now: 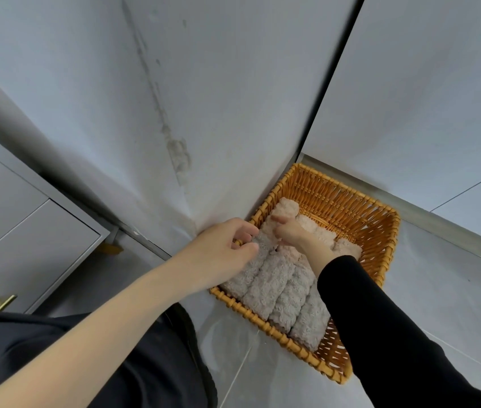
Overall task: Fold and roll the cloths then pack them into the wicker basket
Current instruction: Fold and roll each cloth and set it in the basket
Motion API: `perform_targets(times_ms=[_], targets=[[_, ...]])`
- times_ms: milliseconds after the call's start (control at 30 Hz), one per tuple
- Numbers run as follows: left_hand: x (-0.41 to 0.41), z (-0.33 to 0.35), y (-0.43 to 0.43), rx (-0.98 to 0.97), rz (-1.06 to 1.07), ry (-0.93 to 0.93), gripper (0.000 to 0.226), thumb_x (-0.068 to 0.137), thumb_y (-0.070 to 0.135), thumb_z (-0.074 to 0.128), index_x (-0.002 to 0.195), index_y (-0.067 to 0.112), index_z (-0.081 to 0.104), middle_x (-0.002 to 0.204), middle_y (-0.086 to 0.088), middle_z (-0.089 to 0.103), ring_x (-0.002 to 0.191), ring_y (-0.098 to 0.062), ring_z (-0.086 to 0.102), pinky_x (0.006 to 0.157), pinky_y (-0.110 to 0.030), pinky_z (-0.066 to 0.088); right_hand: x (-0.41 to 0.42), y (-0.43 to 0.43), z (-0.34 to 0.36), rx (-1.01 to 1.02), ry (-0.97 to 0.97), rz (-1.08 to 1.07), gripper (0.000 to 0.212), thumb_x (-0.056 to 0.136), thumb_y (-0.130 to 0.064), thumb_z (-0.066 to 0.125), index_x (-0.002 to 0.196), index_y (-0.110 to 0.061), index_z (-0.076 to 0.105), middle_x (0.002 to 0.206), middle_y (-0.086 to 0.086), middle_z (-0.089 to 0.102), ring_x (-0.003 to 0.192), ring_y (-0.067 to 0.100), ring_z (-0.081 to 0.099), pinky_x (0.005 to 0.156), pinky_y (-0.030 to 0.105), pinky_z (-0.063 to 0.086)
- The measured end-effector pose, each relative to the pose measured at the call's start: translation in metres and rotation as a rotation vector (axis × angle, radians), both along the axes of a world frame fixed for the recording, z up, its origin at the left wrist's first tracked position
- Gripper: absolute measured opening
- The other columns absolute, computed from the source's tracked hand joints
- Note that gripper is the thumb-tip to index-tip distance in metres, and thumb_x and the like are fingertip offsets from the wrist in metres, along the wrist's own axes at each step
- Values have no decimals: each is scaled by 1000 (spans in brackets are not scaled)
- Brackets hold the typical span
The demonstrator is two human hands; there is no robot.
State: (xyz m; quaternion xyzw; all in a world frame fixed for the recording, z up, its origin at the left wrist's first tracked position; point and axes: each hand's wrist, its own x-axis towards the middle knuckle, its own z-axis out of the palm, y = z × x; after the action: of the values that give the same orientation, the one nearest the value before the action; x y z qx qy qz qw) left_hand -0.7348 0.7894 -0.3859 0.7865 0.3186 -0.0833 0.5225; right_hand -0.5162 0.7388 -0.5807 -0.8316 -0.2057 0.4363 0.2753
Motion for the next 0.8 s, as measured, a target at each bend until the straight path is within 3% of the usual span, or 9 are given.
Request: perform_targets(times_ms=[100, 200, 267, 333, 467, 567, 800], targets=[[-4, 4, -2, -24, 8, -7, 29, 97, 28, 49, 126, 30, 50, 122, 14, 54, 111, -6, 53, 79, -13, 42, -5, -8, 22, 5, -47, 11, 56, 93, -4, 37, 147, -17, 35, 143, 10, 45, 87, 20, 55, 80, 39, 54], [-9, 9, -4, -7, 0, -11, 30, 98, 27, 49, 128, 27, 51, 124, 11, 54, 105, -3, 54, 81, -10, 41, -13, -21, 50, 62, -71, 20, 48, 96, -11, 41, 144, -15, 40, 137, 10, 51, 85, 18, 55, 63, 24, 50], [-12, 14, -5, 5, -7, -6, 31, 99, 27, 48, 129, 27, 51, 122, 11, 53, 93, 4, 52, 67, -1, 40, -21, -32, 73, 122, -61, 42, 40, 98, -17, 45, 138, -15, 47, 130, 8, 56, 91, 16, 60, 68, 20, 50], [-16, 21, -6, 16, -4, -13, 31, 99, 27, 47, 129, 26, 51, 122, 10, 54, 92, 2, 53, 63, -1, 40, -34, -43, 101, 200, -76, 95, 33, 98, -22, 47, 131, -19, 52, 123, 2, 61, 92, 12, 63, 76, 23, 52], [-30, 39, -7, 42, 22, -58, 27, 98, 27, 48, 124, 27, 54, 123, 10, 56, 109, -3, 50, 75, -10, 35, -69, -64, 165, 359, -111, 179, 23, 98, -22, 48, 117, -33, 56, 112, -9, 66, 89, 5, 65, 81, 25, 54], [-45, 55, -7, 65, 35, -102, 27, 97, 30, 49, 124, 29, 55, 119, 13, 58, 111, -1, 50, 83, -15, 35, -101, -79, 206, 455, -143, 208, 23, 98, -22, 50, 116, -33, 60, 104, -13, 69, 87, 1, 66, 81, 24, 52], [-105, 118, 9, 214, 123, -229, 27, 98, 28, 48, 123, 29, 55, 118, 10, 61, 108, -2, 53, 75, -6, 35, -180, -85, 291, 690, -140, 261, 25, 97, -14, 52, 116, -25, 62, 104, -12, 71, 89, 7, 67, 80, 18, 52]])
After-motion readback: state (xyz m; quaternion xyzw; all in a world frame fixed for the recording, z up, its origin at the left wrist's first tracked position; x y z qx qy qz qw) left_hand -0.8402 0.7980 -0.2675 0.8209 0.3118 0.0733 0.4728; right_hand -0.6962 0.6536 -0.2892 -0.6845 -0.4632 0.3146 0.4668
